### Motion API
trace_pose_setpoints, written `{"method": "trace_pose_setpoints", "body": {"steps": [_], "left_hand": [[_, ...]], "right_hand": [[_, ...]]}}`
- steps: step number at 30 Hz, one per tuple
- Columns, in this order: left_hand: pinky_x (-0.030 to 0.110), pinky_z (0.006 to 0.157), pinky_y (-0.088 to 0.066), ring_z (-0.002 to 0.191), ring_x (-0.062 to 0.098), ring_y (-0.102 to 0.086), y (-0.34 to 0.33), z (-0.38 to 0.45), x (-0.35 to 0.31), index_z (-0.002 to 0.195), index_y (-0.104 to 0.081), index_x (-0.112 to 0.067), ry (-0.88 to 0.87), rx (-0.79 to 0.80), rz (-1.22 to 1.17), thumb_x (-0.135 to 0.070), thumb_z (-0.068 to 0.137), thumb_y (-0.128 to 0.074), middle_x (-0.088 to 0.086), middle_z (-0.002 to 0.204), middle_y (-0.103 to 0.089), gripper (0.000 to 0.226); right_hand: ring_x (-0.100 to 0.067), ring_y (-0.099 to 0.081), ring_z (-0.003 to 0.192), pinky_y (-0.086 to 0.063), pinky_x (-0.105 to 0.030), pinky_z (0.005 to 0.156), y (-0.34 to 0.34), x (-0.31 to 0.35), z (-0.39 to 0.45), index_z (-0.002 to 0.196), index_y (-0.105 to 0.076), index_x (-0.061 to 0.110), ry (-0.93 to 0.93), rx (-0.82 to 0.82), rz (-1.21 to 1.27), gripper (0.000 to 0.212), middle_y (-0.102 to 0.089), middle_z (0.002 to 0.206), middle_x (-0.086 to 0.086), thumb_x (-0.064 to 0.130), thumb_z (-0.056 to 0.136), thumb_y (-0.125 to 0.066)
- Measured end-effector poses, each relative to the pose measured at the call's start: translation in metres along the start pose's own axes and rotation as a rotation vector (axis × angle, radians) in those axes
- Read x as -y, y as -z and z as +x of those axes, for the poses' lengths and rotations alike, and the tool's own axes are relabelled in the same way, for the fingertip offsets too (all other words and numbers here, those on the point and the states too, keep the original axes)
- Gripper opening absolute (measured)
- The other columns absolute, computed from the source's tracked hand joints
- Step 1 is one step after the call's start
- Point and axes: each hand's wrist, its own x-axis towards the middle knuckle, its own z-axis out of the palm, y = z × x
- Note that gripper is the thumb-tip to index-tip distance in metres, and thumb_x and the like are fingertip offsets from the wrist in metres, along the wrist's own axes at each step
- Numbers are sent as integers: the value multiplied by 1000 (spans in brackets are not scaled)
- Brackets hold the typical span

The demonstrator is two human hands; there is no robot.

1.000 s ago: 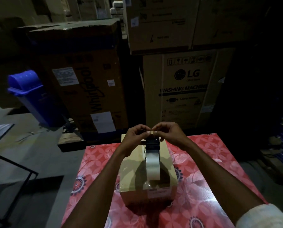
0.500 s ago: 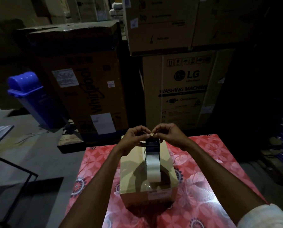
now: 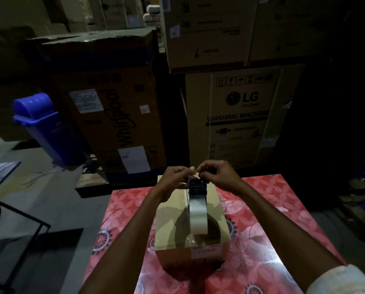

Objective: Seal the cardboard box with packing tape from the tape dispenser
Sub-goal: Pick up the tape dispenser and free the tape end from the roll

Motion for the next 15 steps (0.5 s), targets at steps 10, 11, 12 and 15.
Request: {"method": "trace_pose_setpoints", "body": {"steps": [10,11,12,15], "left_hand": [[46,89,-55,102,26,-70,1,0,3,108,-73,0,-47,1,50,-27,97,-65,17,107,-73,29],[46,91,-56,106,28,-69,2,0,5,109,-73,-1,-55,9,49,-26,97,-65,19,110,-72,29],[47,92,-56,109,29,-69,3,1,6,111,-73,-2,-61,18,52,-23,97,-66,18,112,-72,26],[38,87,-59,104,21,-72,2,-1,9,112,-73,-7,-72,3,87,-10,92,-71,12,110,-75,21]], "right_hand": [[-10,-74,85,-63,-30,75,0,1,0,107,-74,17,44,-12,-60,16,-76,95,2,9,95,-69],[-10,-74,85,-62,-29,75,0,1,0,108,-74,18,45,-16,-63,16,-76,96,2,11,95,-69],[-9,-73,86,-61,-28,74,0,1,0,109,-73,19,47,-25,-70,16,-75,96,3,13,95,-70],[-5,-73,89,-61,-27,77,0,-3,1,113,-74,22,46,-79,-112,20,-76,98,7,19,93,-73]]}}
